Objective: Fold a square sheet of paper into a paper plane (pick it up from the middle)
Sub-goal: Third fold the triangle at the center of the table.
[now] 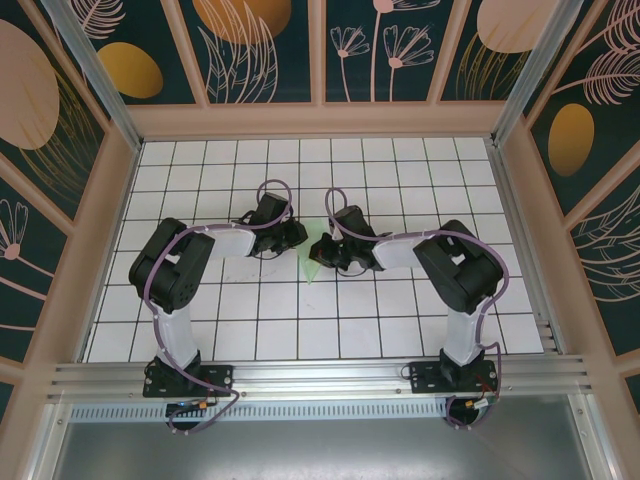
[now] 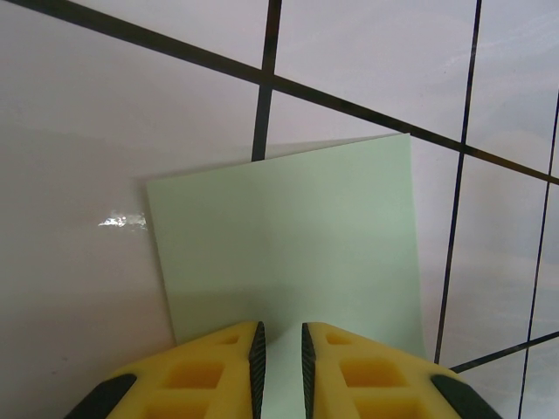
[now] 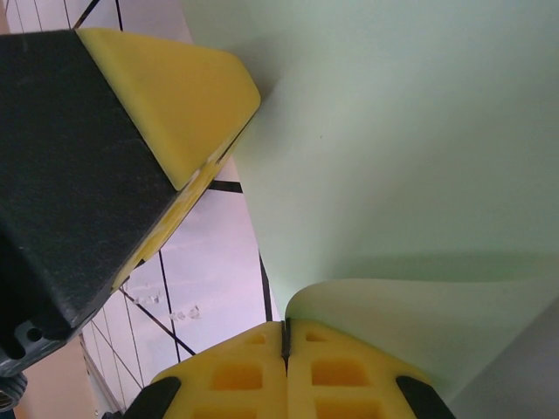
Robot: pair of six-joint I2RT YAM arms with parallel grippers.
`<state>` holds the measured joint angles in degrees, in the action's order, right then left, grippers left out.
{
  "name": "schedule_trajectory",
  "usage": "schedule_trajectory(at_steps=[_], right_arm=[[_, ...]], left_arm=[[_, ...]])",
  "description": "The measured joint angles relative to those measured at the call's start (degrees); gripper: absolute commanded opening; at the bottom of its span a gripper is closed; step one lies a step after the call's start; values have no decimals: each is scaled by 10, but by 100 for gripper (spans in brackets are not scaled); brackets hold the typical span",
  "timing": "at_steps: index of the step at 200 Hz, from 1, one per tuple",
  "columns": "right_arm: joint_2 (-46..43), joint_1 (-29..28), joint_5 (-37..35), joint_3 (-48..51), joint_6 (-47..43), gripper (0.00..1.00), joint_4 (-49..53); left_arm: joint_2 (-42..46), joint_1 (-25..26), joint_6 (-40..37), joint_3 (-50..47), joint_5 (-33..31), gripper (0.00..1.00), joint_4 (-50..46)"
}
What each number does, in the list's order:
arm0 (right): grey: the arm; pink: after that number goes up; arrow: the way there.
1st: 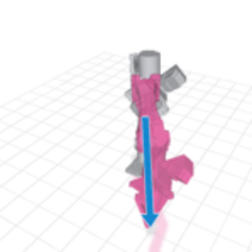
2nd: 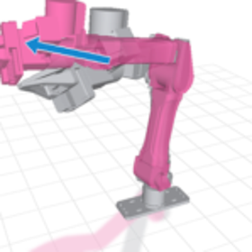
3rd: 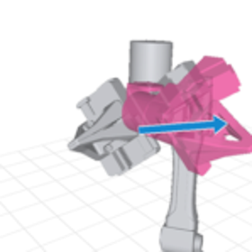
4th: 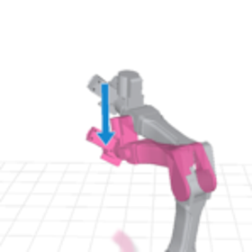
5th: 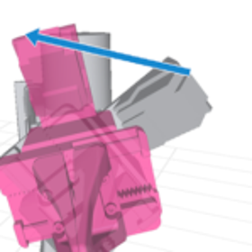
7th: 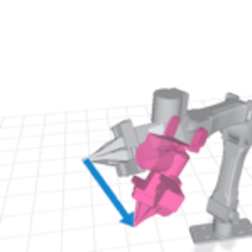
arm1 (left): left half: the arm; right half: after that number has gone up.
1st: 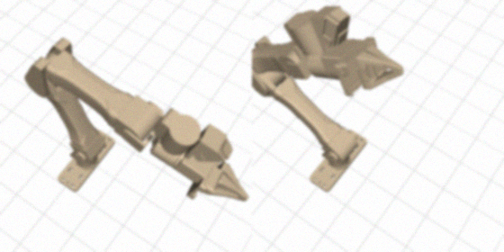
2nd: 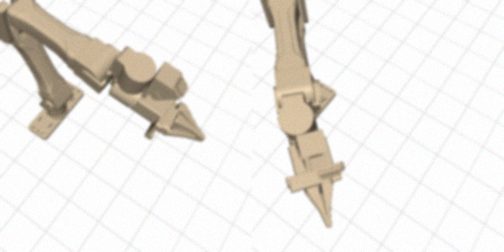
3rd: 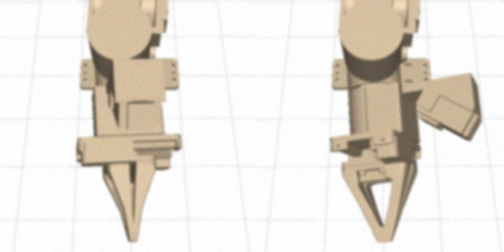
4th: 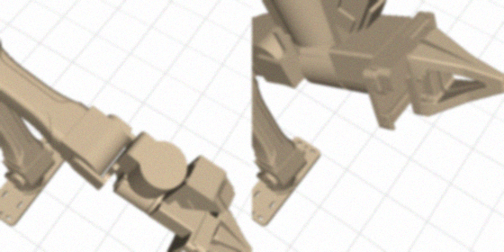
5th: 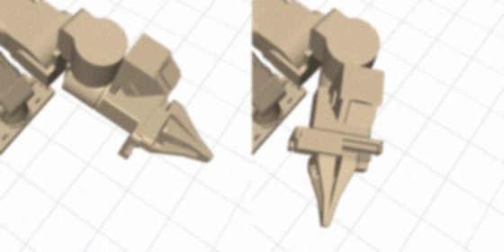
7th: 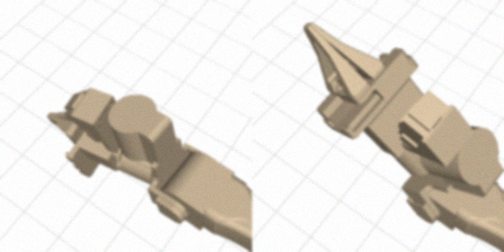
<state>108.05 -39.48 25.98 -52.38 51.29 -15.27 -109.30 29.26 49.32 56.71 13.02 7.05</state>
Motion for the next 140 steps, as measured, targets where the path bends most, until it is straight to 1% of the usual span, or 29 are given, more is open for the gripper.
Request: schedule_trajectory(at_steps=[140], right_arm=[[24,-3,7,-19,-19,2,1]], left_arm=[[-1,-1,-2,0,4,23,0]])
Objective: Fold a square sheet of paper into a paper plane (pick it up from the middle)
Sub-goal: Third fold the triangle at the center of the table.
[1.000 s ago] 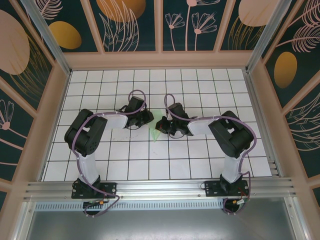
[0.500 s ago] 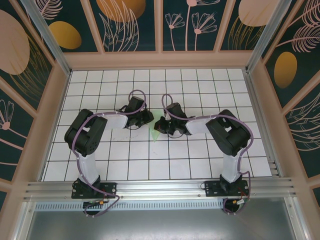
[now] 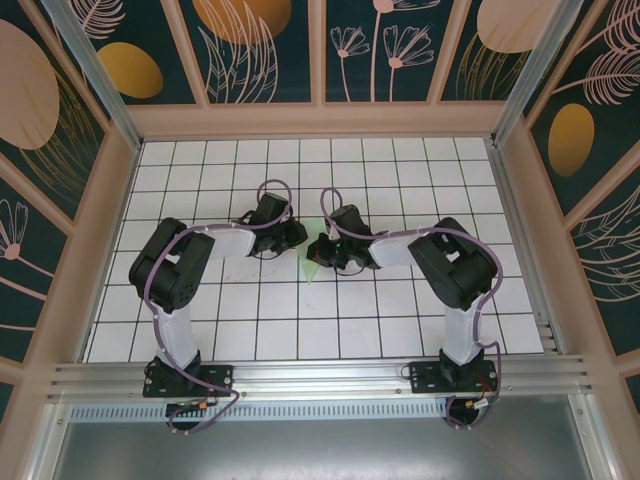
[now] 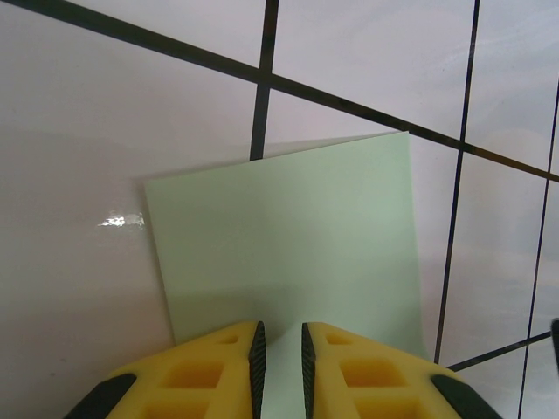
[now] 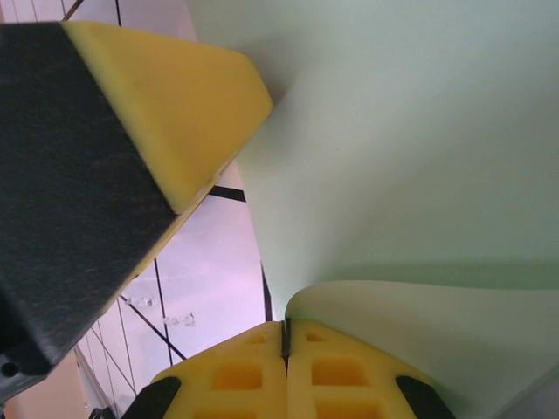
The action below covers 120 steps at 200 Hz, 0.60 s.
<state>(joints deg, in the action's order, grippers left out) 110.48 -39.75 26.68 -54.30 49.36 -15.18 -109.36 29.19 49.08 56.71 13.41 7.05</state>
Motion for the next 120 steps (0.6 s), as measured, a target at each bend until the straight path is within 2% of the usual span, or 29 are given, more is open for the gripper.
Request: schedule_trajectory(at_steps=[120], right_arm=[[10,0,2,-4,-9,3,0]], left_arm=[[0,0,0,0,1,23,0]])
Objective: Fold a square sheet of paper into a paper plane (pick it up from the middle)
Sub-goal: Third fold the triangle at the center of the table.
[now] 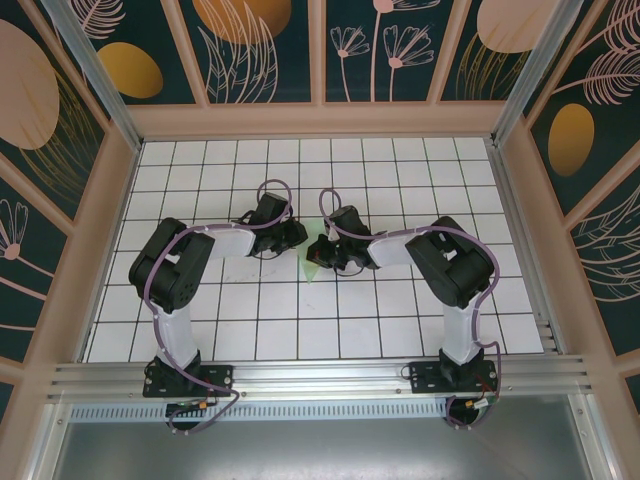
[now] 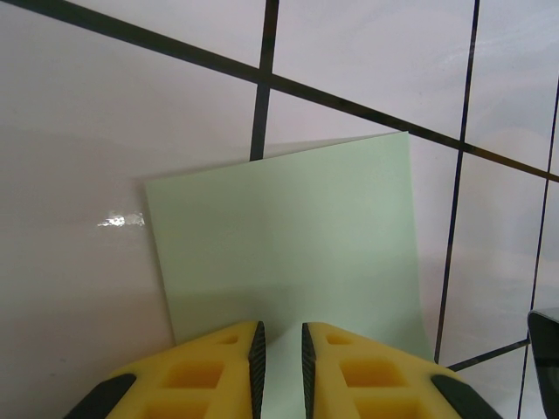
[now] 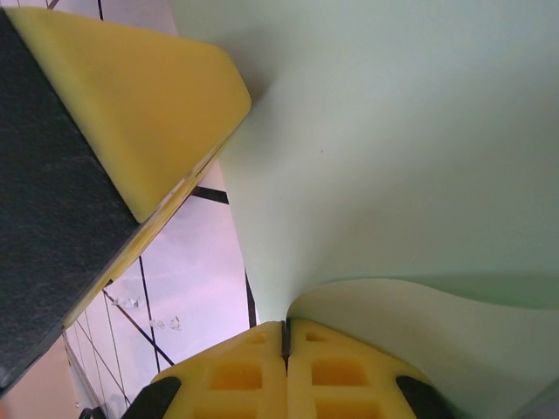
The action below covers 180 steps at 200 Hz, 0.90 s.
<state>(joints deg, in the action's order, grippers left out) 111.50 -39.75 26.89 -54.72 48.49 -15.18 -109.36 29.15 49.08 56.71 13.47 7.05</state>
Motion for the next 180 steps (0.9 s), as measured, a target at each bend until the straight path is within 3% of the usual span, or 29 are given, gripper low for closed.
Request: schedule_trajectory(at_steps=[180], right_arm=[[0,0,6,0,-2,3,-19]], left_arm=[[0,0,0,0,1,23,0]])
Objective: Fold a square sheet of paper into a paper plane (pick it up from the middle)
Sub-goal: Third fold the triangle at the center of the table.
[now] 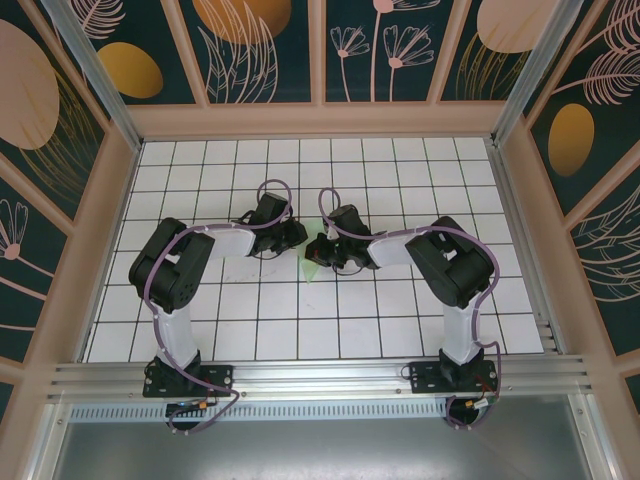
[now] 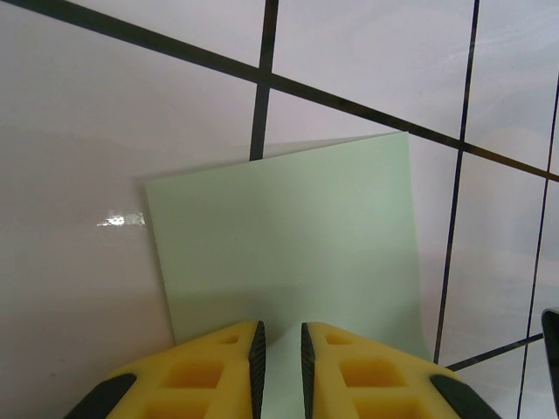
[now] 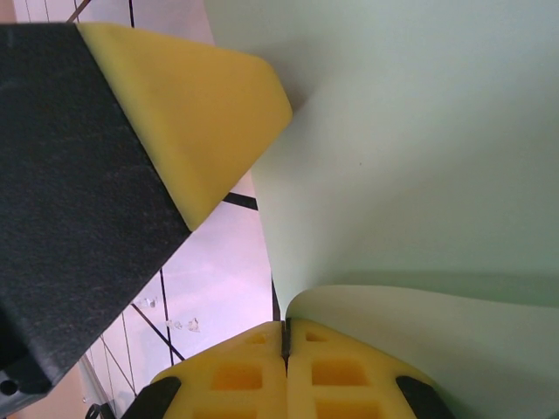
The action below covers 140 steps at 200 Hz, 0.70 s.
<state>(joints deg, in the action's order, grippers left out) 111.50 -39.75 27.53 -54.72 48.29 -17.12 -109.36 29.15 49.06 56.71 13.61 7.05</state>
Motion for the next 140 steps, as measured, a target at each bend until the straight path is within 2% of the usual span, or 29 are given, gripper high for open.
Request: schedule_trajectory(at_steps=[97,112,140], right_arm=[[10,0,0,-4,-4,4,6],[11,0,0,-6,-4,8,8],[12,0,3,-14,-5,22,14]], left_arm=[[4,0,0,0,-2,24,-6],[13,-1,0,0,-7,25,-15],[43,-10,1,-2,-16,25,-19]])
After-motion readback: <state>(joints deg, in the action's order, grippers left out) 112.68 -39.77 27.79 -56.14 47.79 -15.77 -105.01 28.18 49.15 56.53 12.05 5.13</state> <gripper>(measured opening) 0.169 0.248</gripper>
